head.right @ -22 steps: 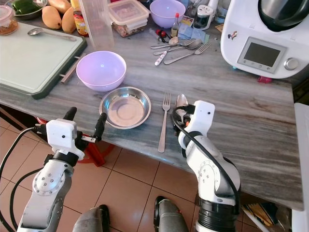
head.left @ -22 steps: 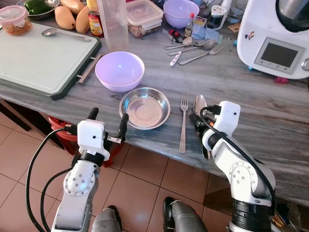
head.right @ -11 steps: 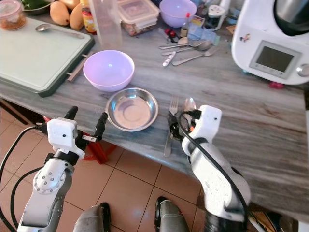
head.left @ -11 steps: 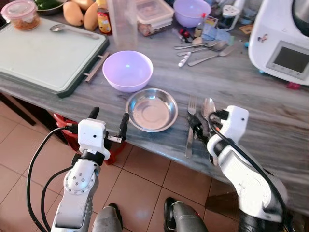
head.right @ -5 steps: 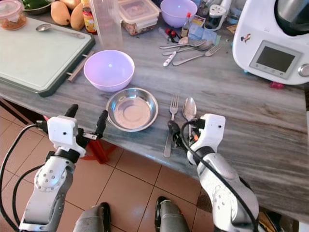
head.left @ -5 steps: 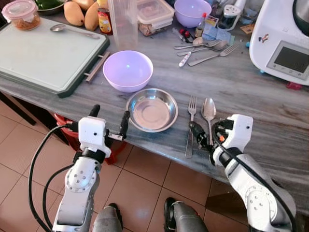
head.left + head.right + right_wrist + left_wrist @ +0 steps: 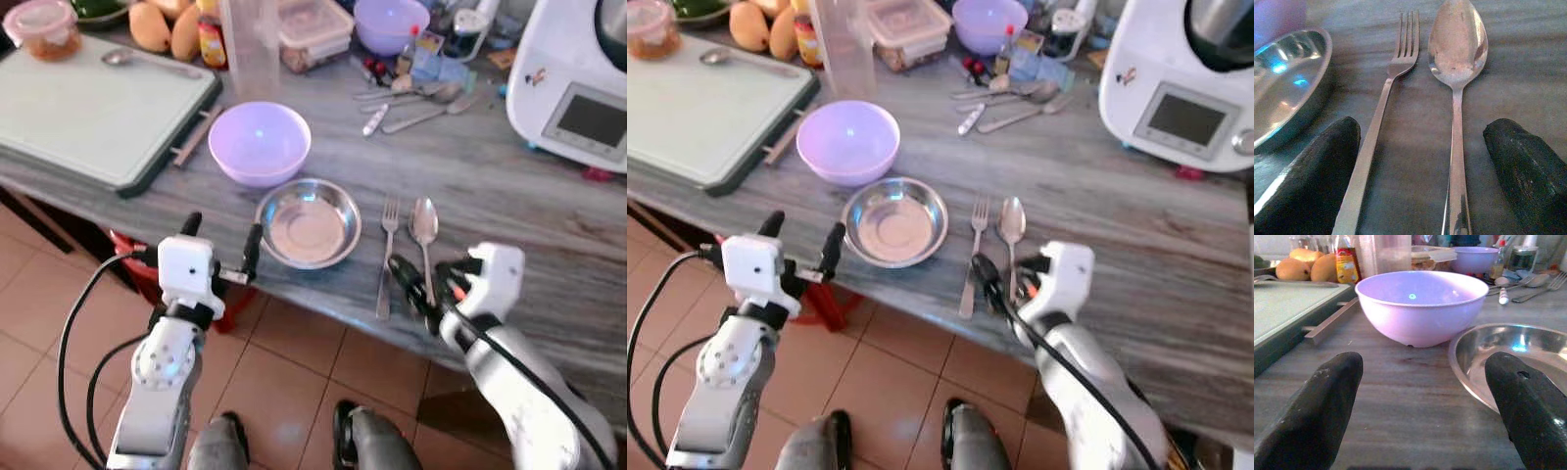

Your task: Setting the table

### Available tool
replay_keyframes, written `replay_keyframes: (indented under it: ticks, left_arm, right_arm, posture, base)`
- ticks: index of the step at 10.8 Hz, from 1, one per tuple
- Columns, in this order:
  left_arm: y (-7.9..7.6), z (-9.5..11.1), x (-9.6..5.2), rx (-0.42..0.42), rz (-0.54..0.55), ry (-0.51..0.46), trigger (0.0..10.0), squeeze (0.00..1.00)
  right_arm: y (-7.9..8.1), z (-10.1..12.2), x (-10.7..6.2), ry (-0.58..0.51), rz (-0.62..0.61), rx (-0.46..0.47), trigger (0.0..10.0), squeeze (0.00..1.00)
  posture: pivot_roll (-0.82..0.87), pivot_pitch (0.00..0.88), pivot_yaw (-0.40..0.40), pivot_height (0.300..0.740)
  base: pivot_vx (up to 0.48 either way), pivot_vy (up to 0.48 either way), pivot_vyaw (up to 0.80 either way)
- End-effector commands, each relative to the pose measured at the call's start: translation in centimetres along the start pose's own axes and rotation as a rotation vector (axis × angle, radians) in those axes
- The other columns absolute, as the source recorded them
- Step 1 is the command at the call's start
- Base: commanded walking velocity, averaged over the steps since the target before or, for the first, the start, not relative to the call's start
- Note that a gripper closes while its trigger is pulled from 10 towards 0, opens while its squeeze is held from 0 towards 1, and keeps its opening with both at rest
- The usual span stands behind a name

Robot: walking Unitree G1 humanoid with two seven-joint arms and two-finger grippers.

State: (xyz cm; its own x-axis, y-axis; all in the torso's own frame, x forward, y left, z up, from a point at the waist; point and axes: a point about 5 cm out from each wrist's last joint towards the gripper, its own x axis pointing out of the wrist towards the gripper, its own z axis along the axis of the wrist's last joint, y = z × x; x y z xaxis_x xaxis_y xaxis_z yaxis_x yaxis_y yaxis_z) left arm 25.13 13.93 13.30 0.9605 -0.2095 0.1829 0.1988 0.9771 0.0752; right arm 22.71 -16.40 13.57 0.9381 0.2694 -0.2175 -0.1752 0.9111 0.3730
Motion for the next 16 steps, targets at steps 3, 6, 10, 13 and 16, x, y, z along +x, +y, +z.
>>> replay_keyframes:
  ticks: [3,6,10,13,16]
  left_arm:
    - [-0.2,-0.3,-0.1,-0.010,-0.003,0.012,10.0,0.00]
    - [0.0,-0.3,-0.1,-0.005,-0.001,0.012,10.0,0.00]
    - [0.0,-0.3,-0.1,-0.006,-0.002,0.012,10.0,0.00]
    - [0.0,-0.3,-0.1,-0.009,0.001,0.011,10.0,0.00]
    - [0.4,0.1,0.0,-0.003,0.034,-0.007,10.0,0.00]
  right_arm:
    - [0.6,-0.1,-0.7,0.019,0.084,0.028,10.0,0.00]
    - [1.2,-0.1,-0.6,0.029,0.146,0.048,10.0,0.00]
    - [1.2,0.0,-0.7,0.029,0.143,0.040,10.0,0.00]
    - [0.7,2.6,-1.5,-0.165,0.043,-0.107,10.0,0.00]
    - [2.2,4.7,-0.9,-0.290,0.053,-0.282,10.0,0.00]
  posture:
    - [-0.06,0.210,-0.004,0.740]
    - [-0.06,0.211,-0.003,0.740]
    - [-0.06,0.211,-0.004,0.740]
    - [-0.07,0.210,-0.002,0.740]
    - [-0.06,0.201,0.005,0.740]
  base:
    - [0.000,0.000,0.00]
    - [0.000,0.000,0.00]
    - [0.000,0.000,0.00]
    - [0.000,0.000,0.00]
    - [0.000,0.000,0.00]
